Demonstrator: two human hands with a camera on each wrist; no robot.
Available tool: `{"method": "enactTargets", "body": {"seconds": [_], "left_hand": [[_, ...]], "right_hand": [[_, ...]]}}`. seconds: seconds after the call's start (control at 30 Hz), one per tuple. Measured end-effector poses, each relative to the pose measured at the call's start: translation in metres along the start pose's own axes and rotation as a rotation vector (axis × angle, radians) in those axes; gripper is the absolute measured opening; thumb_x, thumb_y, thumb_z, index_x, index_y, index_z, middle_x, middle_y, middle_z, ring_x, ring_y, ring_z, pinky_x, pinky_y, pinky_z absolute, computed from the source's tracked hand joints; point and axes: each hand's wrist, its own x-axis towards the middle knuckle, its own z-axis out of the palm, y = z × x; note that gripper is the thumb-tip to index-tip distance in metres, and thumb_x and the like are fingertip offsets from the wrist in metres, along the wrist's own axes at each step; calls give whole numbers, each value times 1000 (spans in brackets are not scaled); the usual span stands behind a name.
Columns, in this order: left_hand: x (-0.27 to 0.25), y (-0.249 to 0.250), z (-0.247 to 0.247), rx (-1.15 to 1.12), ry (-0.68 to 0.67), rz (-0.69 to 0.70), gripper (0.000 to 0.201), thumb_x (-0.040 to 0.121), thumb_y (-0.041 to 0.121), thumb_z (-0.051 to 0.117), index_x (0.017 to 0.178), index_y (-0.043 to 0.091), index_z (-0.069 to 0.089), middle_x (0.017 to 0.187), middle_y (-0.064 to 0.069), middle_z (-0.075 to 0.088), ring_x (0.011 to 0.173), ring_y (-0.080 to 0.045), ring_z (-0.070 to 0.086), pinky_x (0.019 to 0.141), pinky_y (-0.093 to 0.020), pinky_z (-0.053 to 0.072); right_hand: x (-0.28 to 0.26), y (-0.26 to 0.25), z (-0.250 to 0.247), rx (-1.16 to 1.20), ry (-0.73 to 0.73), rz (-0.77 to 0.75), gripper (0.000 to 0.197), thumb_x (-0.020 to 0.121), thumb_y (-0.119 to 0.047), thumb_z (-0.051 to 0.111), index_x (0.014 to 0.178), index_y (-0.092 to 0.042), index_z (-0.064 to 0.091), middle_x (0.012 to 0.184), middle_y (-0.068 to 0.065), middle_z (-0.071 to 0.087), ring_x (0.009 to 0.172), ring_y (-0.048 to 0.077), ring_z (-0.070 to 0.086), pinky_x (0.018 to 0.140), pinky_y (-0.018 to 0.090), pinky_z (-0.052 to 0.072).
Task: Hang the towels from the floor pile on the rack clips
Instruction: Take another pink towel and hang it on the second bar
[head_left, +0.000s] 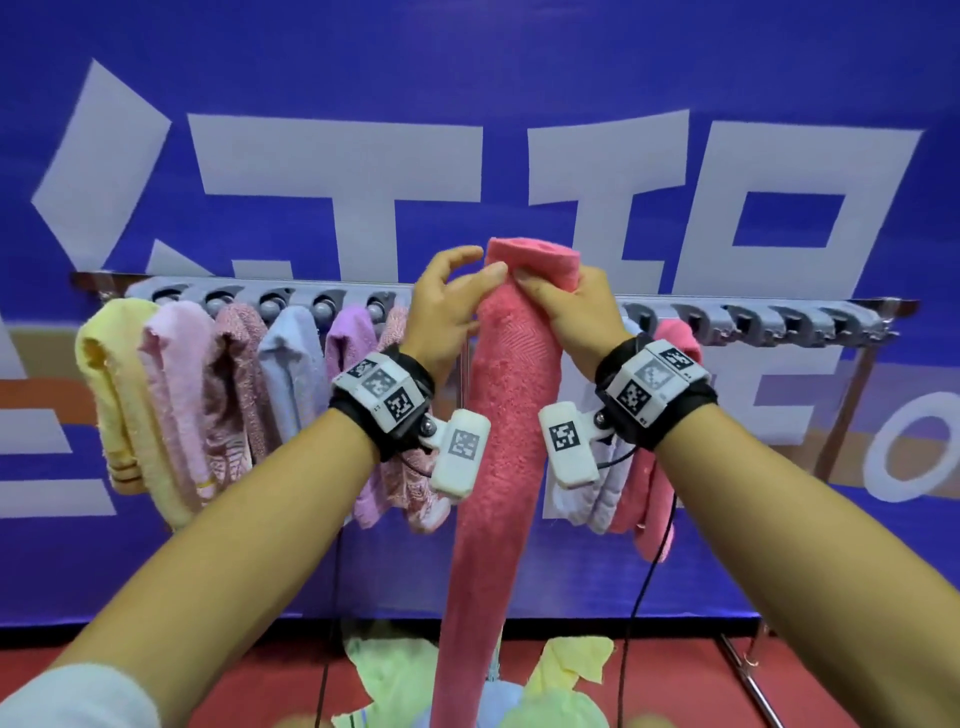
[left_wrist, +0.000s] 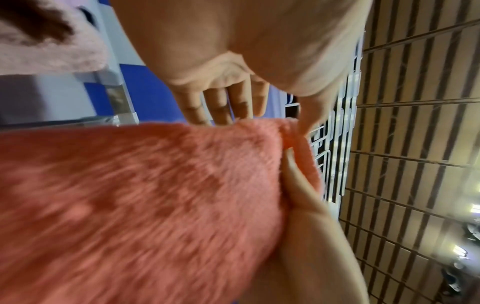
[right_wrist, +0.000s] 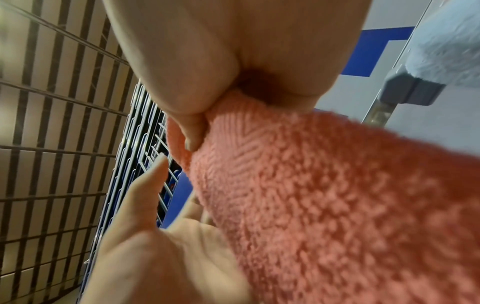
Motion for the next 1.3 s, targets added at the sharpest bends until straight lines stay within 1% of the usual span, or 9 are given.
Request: {"method": "enactTargets", "body": {"seconds": [0.13, 0.33, 0.53, 0.67, 0.83, 0.97, 1.07, 1.17, 1.3], "left_hand": [[-22, -44, 7, 33, -290, -244, 48, 71, 22, 83, 113, 6, 65, 109, -18, 71, 94, -29, 70, 81, -37, 57], [-38, -87, 9, 184, -398, -425, 54, 62, 21, 84, 103, -10, 68, 97, -18, 73, 85, -29, 69, 88, -47, 57], [-46, -95, 24, 130, -516, -518, 17, 87, 14, 67, 85, -3, 65, 66, -4, 71, 54, -10, 64, 61, -23, 52], [-40, -87, 46, 68, -526, -531, 16, 97, 6, 53, 83, 3, 59, 48, 5, 60, 37, -3, 52, 39, -13, 40], [-29, -83, 92, 43, -573, -487, 16, 95, 11, 57, 104, 4, 69, 78, -3, 70, 63, -11, 63, 60, -22, 49], [-29, -82, 121, 87, -702, -508, 14, 95, 8, 56, 96, 7, 70, 80, -4, 70, 66, -12, 66, 62, -23, 53], [-32, -76, 130, 73, -738, -516, 16, 95, 3, 52, 94, 4, 67, 79, -8, 71, 68, -15, 70, 64, -24, 57], [-32, -79, 127, 84, -720, -511, 10, 91, 8, 61, 91, 3, 70, 81, -12, 66, 64, -18, 65, 62, -28, 53], [-32, -86, 123, 102, -678, -516, 11, 90, 10, 64, 94, 2, 70, 76, -8, 70, 61, -15, 66, 60, -25, 52]], "right_hand": [[5, -8, -12, -3, 76, 9, 7, 92, -18, 66, 89, -21, 71, 93, 11, 72, 89, 25, 70, 86, 46, 58], [14, -12, -66, 8, 312, -7, 5, 91, -16, 68, 87, -16, 71, 85, 4, 69, 79, 14, 66, 76, 32, 57], [6, 8, -151, -108, 627, 77, 10, 90, -21, 69, 80, -20, 68, 82, 1, 70, 81, 15, 67, 81, 35, 57], [-18, 22, -194, -451, 749, 301, 23, 89, -26, 65, 103, -8, 71, 103, 13, 70, 98, 26, 66, 84, 29, 50], [-46, 43, -190, -775, 612, 409, 51, 79, -29, 68, 125, -11, 56, 125, 13, 60, 118, 30, 55, 101, 40, 44], [-61, 48, -154, -301, 233, 383, 42, 79, -37, 68, 100, 0, 70, 97, 7, 67, 92, 16, 60, 87, 33, 47], [-70, 53, -143, 24, 58, 551, 54, 86, -44, 63, 118, 0, 65, 110, 15, 68, 99, 23, 64, 100, 38, 47], [-75, 59, -149, 84, -7, 597, 64, 83, -47, 66, 125, 1, 61, 117, 21, 67, 103, 29, 66, 99, 40, 49], [-85, 56, -158, 103, -102, 590, 47, 97, -39, 52, 120, 0, 62, 108, 17, 69, 93, 24, 68, 84, 31, 54]]}}
